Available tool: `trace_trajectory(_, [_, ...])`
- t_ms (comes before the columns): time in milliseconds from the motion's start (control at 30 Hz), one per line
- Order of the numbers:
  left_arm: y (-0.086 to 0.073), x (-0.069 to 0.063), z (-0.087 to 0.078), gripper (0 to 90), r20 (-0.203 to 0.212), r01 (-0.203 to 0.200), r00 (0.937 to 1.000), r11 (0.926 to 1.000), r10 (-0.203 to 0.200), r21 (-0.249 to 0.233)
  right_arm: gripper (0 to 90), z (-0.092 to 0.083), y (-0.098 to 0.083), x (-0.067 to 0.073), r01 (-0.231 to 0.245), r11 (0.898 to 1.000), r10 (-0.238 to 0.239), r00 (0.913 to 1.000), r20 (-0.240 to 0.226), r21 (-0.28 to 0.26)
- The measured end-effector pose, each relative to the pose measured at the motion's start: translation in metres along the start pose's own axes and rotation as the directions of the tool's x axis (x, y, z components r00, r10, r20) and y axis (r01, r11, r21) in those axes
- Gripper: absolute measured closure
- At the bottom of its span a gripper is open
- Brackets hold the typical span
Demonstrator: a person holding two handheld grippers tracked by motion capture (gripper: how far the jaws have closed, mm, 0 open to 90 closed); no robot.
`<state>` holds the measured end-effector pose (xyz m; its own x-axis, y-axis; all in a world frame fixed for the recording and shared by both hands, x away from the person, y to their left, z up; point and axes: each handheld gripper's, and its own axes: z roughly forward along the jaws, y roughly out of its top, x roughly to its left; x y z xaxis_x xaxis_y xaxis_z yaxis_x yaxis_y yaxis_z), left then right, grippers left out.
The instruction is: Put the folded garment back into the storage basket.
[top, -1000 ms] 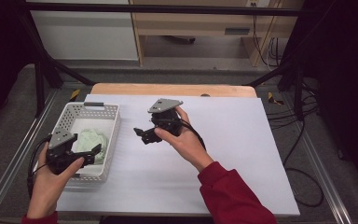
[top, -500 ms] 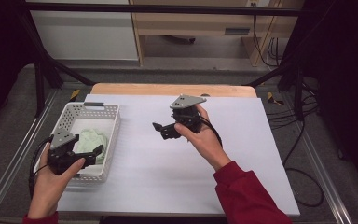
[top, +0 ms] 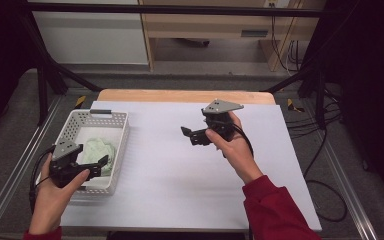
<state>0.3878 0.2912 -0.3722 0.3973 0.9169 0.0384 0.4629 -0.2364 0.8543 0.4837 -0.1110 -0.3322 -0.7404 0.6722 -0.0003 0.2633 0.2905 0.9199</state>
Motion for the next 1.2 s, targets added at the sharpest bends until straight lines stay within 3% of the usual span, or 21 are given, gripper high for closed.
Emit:
trace_trajectory(200, [-0.001, 0.003, -0.002, 8.7, 0.001, 0.005, 1.0, 1.0, -0.005, -0.002, 7.6, -0.012, -0.007, -0.013, -0.02, 1.0, 0.02, 0.9988, 0.045, 0.0])
trace_trajectory(867, [-0.002, 0.004, -0.001, 8.5, 0.011, 0.009, 0.9999, 1.0, -0.009, -0.002, 7.0, -0.044, -0.032, -0.041, -0.078, 0.997, 0.08, 0.9911, 0.106, -0.022])
trace_trajectory(1200, [-0.004, 0.001, 0.003, 7.4, 0.055, 0.014, 0.9984, 0.9998, -0.015, 0.017, 5.9, -0.066, -0.045, -0.059, -0.1, 0.994, 0.105, 0.9817, 0.159, -0.042])
